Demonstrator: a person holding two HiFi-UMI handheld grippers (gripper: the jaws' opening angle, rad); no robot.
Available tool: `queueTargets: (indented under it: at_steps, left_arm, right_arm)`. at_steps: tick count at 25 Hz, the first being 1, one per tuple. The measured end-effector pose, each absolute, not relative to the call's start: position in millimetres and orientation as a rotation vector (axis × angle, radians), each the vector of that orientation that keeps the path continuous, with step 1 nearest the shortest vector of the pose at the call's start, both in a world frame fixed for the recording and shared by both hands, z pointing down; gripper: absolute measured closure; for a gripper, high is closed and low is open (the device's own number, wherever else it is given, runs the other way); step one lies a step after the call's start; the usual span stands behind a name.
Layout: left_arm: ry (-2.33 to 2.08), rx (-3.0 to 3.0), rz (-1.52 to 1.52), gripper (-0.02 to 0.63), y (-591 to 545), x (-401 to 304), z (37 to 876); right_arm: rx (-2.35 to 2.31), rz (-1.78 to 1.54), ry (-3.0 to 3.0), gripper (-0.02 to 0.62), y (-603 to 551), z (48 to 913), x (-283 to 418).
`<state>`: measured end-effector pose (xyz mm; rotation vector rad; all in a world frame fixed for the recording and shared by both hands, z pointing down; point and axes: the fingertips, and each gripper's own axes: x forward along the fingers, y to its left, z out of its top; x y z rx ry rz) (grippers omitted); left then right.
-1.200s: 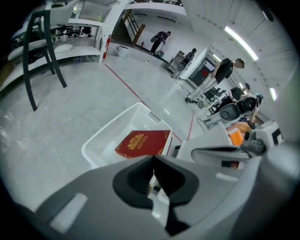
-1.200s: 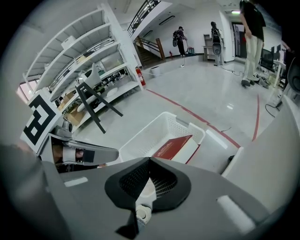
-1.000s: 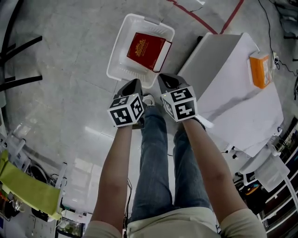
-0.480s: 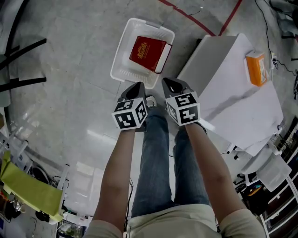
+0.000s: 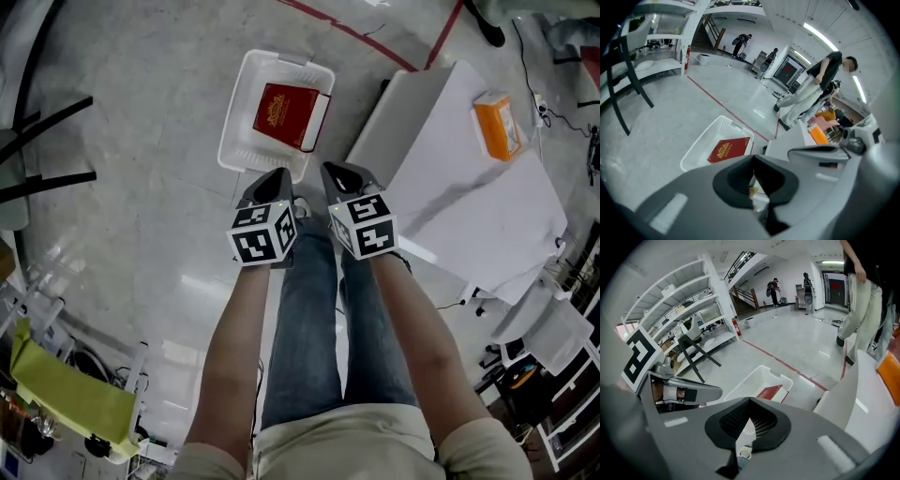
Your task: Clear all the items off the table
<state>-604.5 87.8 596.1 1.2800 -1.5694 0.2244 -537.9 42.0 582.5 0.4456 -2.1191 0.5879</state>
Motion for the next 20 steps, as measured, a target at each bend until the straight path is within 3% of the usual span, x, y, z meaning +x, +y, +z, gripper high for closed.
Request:
queueTargets:
  at_steps: [20]
  left_arm:
    - [-1.501,1.433,0.302,0.597,23.2,-504.2,529.8]
  right_arm:
    - [0.582,0.656,-2.167,0.597,-9.6,528.7,-445.1]
